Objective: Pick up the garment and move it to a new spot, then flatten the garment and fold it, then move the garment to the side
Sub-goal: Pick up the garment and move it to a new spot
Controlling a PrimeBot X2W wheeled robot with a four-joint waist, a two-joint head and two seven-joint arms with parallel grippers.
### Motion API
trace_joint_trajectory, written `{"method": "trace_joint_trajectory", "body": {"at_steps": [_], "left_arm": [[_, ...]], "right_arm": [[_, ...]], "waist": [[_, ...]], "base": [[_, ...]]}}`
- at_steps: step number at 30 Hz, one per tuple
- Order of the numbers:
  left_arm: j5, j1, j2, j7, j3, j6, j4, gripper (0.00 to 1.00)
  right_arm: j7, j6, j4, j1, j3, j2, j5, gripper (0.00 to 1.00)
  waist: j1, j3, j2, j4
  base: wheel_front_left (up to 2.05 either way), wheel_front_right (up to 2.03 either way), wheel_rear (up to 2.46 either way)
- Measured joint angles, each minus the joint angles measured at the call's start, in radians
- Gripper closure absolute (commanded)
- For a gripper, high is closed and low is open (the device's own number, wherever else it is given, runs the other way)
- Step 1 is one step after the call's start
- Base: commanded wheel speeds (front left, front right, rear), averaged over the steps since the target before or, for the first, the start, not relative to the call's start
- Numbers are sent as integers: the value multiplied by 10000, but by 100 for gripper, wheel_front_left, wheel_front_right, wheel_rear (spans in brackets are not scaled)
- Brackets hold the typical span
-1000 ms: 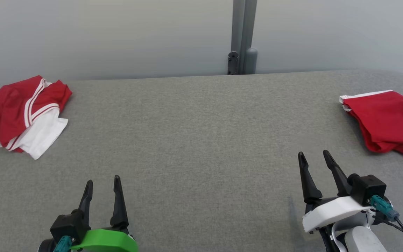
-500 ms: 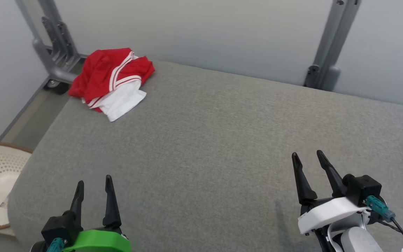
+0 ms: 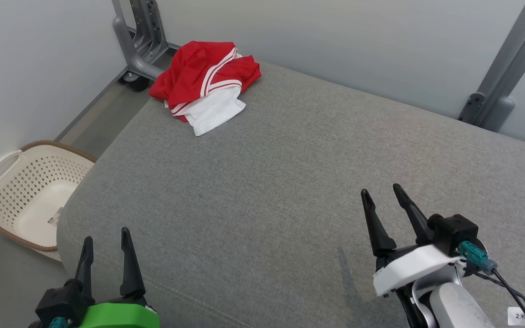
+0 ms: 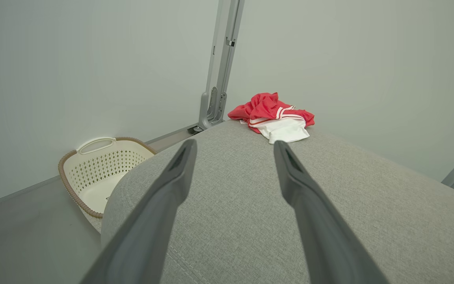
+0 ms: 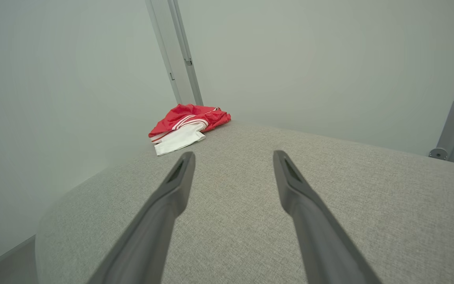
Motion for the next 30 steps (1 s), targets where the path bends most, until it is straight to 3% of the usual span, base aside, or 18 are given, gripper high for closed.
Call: {"method": "trace_joint_trajectory", "body": {"at_steps": [7, 12, 20, 22, 26, 30], "left_arm": [[-31, -130, -2, 0, -79, -36, 127, 0], [236, -1167, 242, 0, -104, -230, 257, 0], [675, -4699, 1547, 268, 217, -633, 663, 0], [775, -5729, 1987, 439, 188, -918, 963, 0], [1011, -7887, 2788, 997, -27, -1323, 2174, 0], [782, -9495, 3206, 1873, -230, -1647, 3806, 0]], "right_arm": [[19, 0, -98, -52, -313, 0, -194, 0], [232, 0, -602, -148, -825, -6, -619, 0], [940, 0, -1933, -1049, -1177, 12, -1521, 0], [1116, 0, -2253, -1292, -1164, 8, -1695, 0], [1436, 0, -2817, -1731, -997, 6, -1981, 0], [1641, 0, -3407, -2001, -807, 6, -2080, 0]], "waist": [[0, 218, 0, 25], [0, 544, 0, 16], [0, 1556, -1, -331], [1, 1878, 0, -501], [2, 2621, 0, -954], [2, 3342, 0, -1463]], "base": [[0, 0, 0], [0, 0, 0], [0, 0, 0], [0, 0, 0], [0, 0, 0], [0, 0, 0]]}}
